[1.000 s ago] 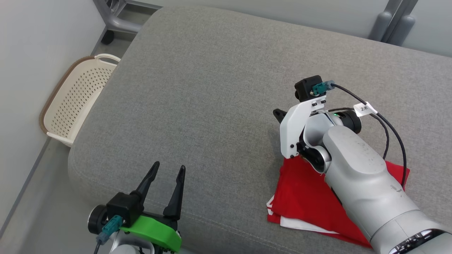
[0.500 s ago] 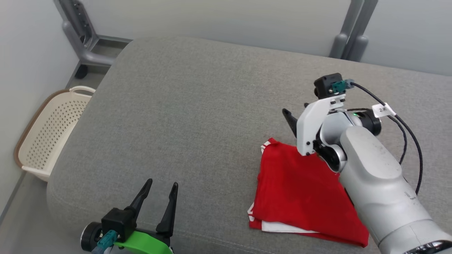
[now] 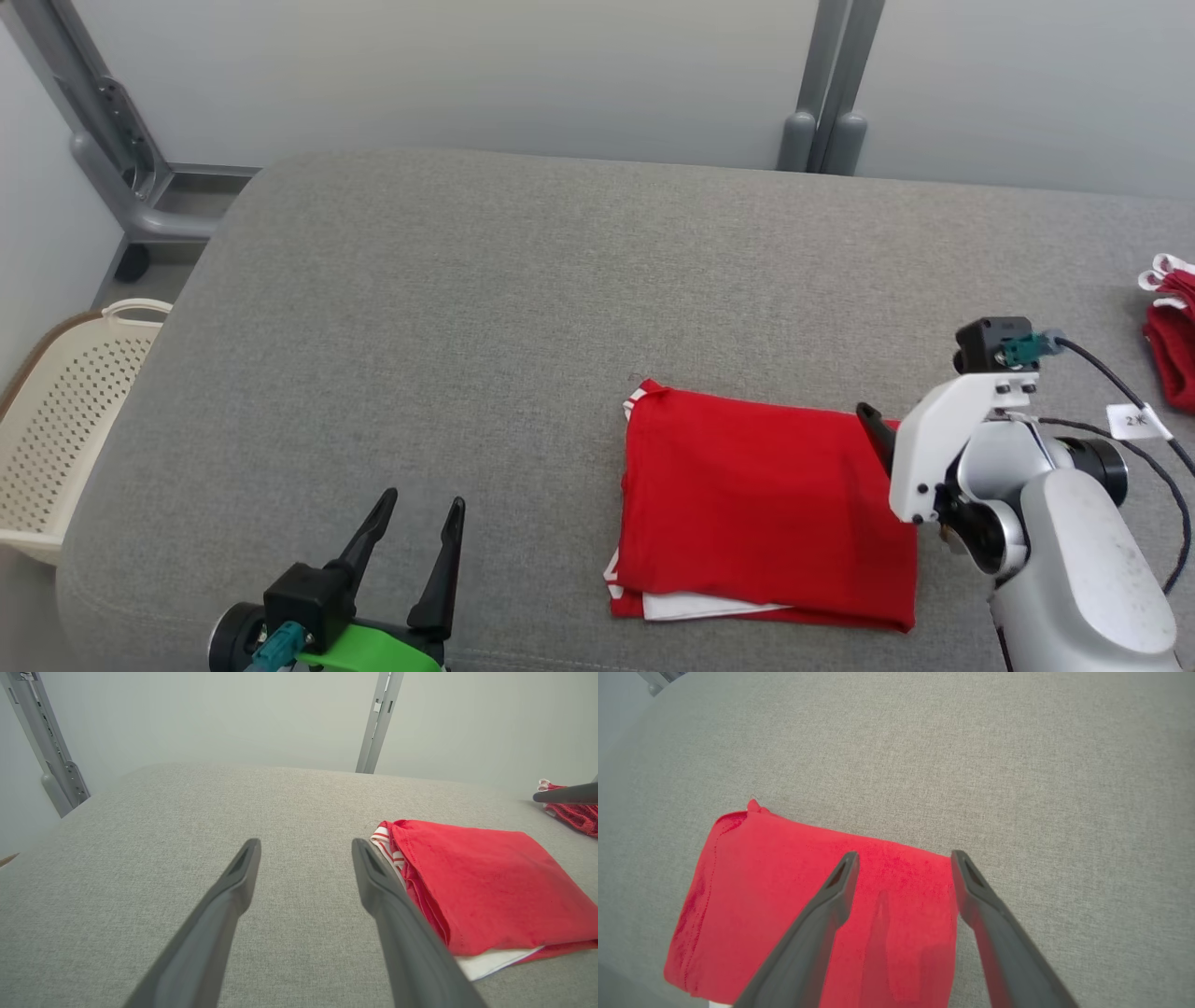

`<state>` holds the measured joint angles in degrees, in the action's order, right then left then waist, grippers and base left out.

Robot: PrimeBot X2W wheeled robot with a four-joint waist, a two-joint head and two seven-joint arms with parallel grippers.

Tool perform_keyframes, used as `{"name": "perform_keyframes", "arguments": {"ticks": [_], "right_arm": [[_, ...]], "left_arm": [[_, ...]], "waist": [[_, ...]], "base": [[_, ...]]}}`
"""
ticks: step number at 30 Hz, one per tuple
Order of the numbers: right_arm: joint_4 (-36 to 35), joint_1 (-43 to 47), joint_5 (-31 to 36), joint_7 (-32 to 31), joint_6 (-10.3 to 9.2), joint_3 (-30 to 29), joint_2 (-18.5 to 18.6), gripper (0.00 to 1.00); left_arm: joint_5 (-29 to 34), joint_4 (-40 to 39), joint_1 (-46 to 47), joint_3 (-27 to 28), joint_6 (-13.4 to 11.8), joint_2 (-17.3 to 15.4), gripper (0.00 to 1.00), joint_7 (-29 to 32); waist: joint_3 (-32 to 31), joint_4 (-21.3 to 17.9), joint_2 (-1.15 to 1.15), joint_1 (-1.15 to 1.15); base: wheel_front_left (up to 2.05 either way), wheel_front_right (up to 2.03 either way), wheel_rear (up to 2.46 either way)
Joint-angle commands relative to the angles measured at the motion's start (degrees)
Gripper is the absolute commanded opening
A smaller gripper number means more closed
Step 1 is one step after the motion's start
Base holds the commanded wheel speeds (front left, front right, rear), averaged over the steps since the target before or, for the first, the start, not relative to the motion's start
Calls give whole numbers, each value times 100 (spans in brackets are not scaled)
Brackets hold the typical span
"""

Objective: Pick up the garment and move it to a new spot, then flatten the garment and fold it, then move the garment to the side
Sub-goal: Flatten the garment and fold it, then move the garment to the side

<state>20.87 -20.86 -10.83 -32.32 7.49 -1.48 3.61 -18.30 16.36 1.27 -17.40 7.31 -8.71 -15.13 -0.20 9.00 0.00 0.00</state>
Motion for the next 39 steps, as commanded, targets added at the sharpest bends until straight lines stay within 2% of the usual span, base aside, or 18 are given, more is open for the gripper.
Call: {"name": "perform_keyframes", "arguments": {"ticks": [1,6,12,23,32,33,34,35,36,39], "right_arm": [[-334,291,11,-158,-1,-180,-31,100],[-991,721,-10,-445,-1,-408,-63,100],[-1160,908,-197,-529,-1,-398,-65,100],[-649,991,-478,-440,-1,-599,-65,100],[26,772,-733,-158,-1,-419,-75,100],[112,742,-744,-154,-1,-430,-75,90],[194,714,-749,-145,-1,-438,-75,44],[259,691,-735,-140,-1,-439,-76,25],[313,668,-719,-117,-1,-438,-88,0],[434,590,-651,-75,-7,-421,-84,0]], "left_arm": [[-19,-31,19,28,-17,-48,100,-5],[-12,-74,167,90,-27,-63,100,-5],[1,-70,270,112,-21,-57,100,-4],[-46,-69,432,95,-1,-57,100,-4],[-26,-107,549,64,7,-82,100,-5],[-18,-102,560,54,9,-82,100,-4],[-12,-98,565,47,10,-80,100,-4],[-9,-90,572,40,11,-77,100,-4],[-7,-84,580,36,12,-77,100,-5],[-10,-76,618,30,14,-66,100,-5]], "waist": [[58,-124,0,0],[229,-237,0,0],[367,-264,0,0],[648,-196,0,0],[876,-106,0,0],[894,-95,0,0],[908,-83,0,0],[920,-73,0,0],[929,-65,0,0],[943,-48,0,0]], "base": [[0,0,0],[0,0,0],[0,0,0],[0,0,0],[0,0,0],[0,0,0],[0,0,0],[0,0,0],[0,0,0],[0,0,0]]}}
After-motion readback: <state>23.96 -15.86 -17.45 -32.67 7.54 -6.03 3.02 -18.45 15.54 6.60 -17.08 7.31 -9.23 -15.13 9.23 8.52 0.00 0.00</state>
